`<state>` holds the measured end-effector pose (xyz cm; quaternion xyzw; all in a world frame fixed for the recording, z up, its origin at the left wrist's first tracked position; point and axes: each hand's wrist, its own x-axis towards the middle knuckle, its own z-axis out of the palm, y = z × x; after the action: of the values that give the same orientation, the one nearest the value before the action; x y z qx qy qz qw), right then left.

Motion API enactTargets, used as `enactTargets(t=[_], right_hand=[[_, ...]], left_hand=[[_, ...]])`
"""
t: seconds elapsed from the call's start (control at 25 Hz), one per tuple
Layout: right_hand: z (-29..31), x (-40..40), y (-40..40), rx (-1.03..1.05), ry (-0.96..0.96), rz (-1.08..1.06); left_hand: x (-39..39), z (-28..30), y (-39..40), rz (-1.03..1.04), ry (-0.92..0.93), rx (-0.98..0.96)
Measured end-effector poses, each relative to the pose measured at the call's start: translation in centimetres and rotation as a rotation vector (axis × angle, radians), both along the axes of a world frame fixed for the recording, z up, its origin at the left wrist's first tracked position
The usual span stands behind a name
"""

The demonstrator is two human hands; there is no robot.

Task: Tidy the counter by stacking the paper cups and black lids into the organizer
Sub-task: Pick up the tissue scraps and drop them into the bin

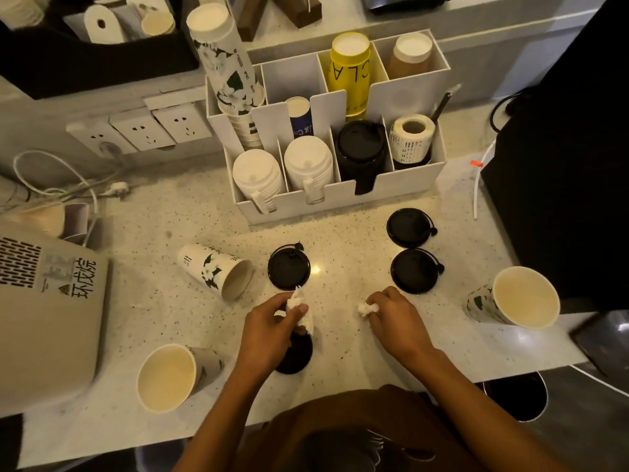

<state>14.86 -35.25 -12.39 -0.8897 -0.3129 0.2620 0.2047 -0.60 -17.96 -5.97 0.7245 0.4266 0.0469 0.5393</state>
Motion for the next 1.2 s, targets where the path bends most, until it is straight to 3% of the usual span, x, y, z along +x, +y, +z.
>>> enactTargets(t=[0.24, 0.56, 0.8, 1.2], right_hand=[[1.9, 0.4, -2.4, 0.251, 0.029, -0.219], [4.6, 2.3, -4.8, 0.415, 0.026, -0.360], [5.8, -1.8, -5.4, 0.451, 0.011, -0.407], [7.5, -12.0, -11.6, 0.435, -0.135, -0.691]], left_hand=[[0.9, -0.4, -1.7, 0.033, 0.016, -0.069], [0.1, -0.6, -3.0, 0.140, -0.037, -0.046], [-2.0, -0.4, -4.1, 0.147, -0.076, -0.133], [-6.9, -0.6, -7.2, -0.103, -0.067, -0.309]])
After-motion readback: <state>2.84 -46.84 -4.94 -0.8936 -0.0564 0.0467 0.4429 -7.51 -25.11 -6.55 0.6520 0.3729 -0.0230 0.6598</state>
